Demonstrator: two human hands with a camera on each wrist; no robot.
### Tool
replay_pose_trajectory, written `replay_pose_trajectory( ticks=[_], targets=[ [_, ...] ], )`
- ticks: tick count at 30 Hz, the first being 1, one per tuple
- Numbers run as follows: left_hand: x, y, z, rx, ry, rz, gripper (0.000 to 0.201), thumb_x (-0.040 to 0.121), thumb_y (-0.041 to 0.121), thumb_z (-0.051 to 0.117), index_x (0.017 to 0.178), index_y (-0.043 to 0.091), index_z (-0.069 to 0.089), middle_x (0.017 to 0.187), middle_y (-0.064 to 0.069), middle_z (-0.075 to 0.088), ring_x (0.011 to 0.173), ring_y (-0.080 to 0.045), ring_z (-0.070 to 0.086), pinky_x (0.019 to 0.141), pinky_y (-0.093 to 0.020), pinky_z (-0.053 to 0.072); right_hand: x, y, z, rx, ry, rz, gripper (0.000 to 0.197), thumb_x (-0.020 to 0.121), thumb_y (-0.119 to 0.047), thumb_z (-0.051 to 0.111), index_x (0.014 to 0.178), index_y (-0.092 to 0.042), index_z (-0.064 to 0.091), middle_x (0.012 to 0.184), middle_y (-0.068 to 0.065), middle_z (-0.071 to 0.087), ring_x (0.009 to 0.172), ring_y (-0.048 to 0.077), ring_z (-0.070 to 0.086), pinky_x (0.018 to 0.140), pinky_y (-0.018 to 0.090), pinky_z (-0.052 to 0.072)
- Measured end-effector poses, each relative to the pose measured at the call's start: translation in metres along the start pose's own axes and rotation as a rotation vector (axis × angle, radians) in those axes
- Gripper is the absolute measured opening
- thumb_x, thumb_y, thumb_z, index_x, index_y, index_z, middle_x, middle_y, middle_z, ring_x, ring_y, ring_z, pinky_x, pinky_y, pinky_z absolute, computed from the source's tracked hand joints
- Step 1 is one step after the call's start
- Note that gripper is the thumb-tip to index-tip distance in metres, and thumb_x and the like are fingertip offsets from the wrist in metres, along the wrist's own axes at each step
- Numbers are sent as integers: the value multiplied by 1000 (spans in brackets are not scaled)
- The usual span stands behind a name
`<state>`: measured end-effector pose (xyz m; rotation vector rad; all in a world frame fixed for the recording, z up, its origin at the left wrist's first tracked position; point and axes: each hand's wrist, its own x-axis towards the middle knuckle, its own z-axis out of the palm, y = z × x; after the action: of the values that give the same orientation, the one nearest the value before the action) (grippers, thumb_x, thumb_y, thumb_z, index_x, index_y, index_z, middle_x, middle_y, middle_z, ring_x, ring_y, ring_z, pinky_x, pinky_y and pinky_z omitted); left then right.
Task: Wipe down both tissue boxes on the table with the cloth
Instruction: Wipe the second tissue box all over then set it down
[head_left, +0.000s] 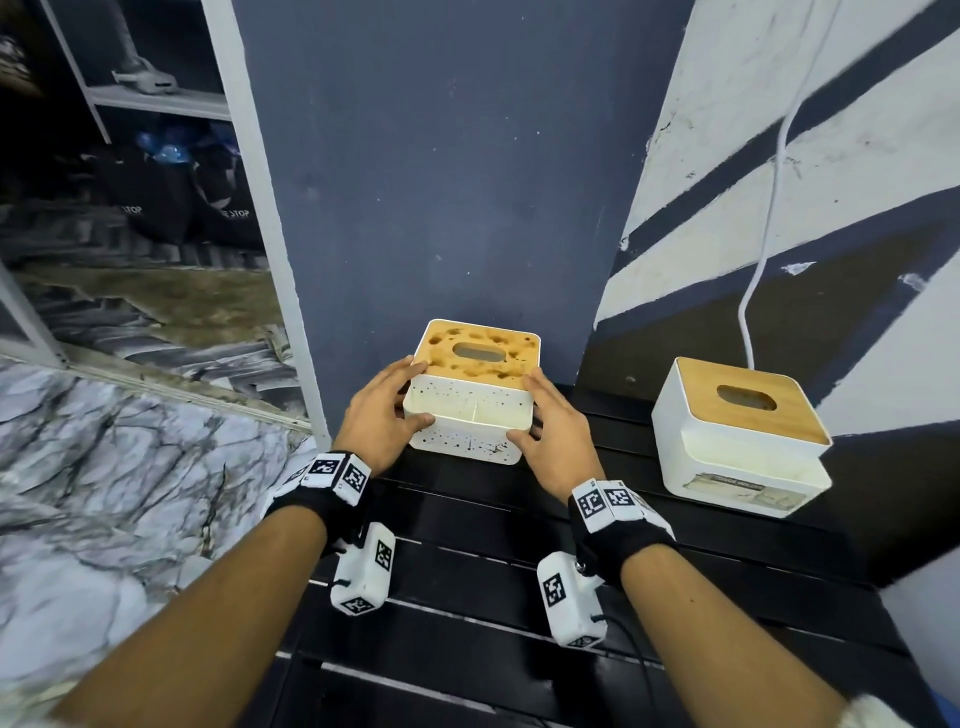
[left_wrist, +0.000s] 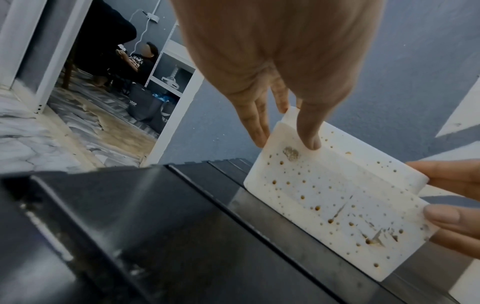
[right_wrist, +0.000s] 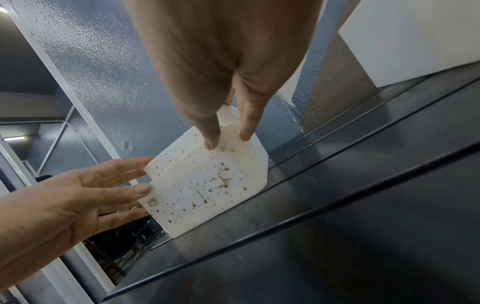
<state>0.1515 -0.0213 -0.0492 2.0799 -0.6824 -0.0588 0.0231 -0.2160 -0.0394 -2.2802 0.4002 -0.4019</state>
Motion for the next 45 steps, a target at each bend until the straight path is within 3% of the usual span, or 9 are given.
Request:
replay_pose_trajectory(
  ticks=[9,14,18,20,24,30,32,41,45],
  targets=[
    [-34,17,6,-43,-2,10,71,75,10,84,139,21,55,148,9,45,103,-15,66,92,-34,57,-32,0,-22,64,-29,44,75,80,-3,71,144,-21,36,153,-17,25,114,14,56,96,34,50],
    [-62,29,10,-110,-58,33,71,73,6,84,137,23,57,148,9,46,104,-14,67,92,-33,57,-70,1,-36,23,-27,74,74,81,-2,70,144,-20,36,153,-16,24,105,20,63,95,35,51],
    [-88,39,18,-188,-118,49,72,74,1,82,137,24,56,147,11,43,106,-11,66,91,-22,54,-104,1,-52,-11,-13,112,73,80,-3,71,143,-19,38,153,-14,25,103,18,63,95,33,51],
    [-99,43,23,-206,-127,59,72,73,0,83,137,22,57,148,10,44,104,-11,67,90,-22,55,-120,0,-59,-20,-10,132,73,80,-2,71,143,-19,39,153,-13,27,109,17,61,96,32,50],
    [-126,55,31,-238,-143,69,71,71,-2,83,135,20,59,144,13,44,101,-11,67,82,-11,53,-157,-6,-74,-31,-4,163,70,80,-3,71,141,-20,41,153,-9,29,118,17,55,97,27,49],
    [-169,72,33,-246,-166,94,71,72,-2,83,134,20,59,142,14,46,99,-10,67,83,-17,56,-208,-10,-84,-14,15,198,70,81,-1,70,141,-19,40,153,-9,28,107,14,59,88,16,48],
    [-182,76,33,-247,-173,97,70,72,-2,83,135,20,59,143,13,46,99,-9,67,83,-20,57,-223,-12,-87,-12,14,207,70,81,-1,69,141,-20,40,153,-9,28,108,15,59,88,18,49],
    [-235,89,34,-274,-166,125,67,72,-2,83,132,18,61,137,16,48,96,-5,67,77,-11,54,-272,-12,-95,19,19,189,67,80,0,70,138,-23,45,152,-10,31,101,12,62,87,25,54],
    [-252,89,34,-275,-169,146,66,72,1,84,131,19,62,136,17,49,99,-6,67,80,-16,57,-290,-7,-97,29,24,172,69,79,-2,72,139,-22,44,152,-11,31,97,8,62,84,19,53]
  ],
)
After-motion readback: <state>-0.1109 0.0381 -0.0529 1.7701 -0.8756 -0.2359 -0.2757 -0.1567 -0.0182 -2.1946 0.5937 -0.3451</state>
